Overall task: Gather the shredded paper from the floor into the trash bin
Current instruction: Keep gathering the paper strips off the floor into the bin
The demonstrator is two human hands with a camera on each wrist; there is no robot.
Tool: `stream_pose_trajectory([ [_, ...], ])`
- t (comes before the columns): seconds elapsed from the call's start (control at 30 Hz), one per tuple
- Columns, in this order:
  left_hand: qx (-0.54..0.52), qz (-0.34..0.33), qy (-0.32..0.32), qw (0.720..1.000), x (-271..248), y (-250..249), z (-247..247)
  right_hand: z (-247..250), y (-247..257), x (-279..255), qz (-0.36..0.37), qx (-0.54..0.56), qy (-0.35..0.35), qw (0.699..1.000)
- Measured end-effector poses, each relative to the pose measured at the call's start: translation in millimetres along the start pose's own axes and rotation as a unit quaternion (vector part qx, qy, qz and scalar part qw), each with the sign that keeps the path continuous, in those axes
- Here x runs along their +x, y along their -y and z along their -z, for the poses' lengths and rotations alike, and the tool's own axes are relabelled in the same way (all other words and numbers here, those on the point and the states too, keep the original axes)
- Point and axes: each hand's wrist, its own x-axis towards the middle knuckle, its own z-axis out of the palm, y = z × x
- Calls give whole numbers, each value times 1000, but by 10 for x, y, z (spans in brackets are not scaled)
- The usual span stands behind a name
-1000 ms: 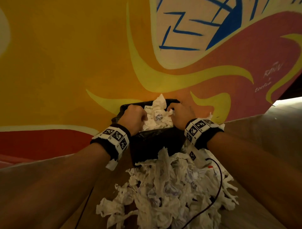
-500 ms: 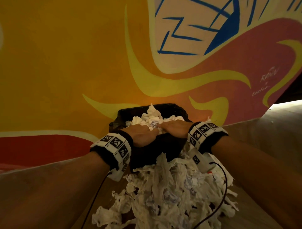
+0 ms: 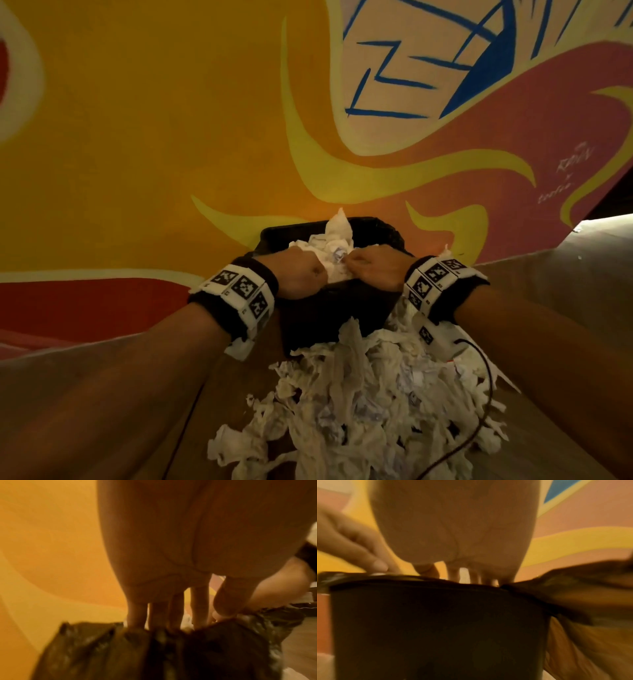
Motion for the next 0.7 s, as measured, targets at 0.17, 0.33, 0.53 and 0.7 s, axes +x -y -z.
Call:
stream_pose_trajectory([
  [0.17,51,-109,-124,985,-380,164,122,-86,0,-273,45,-109,-221,968],
  [0.33,130,-124,-207,962,-659,187,88,-313,333,-632,127,-86,-309,939],
  [0.53,86,-144,-182,969,-780,147,-3,-712,544,-909,155,3,-131,979],
  [0.7,17,-245,-58,968,-1105,108,-608,-1201,589,-1112,142,14,70,987],
])
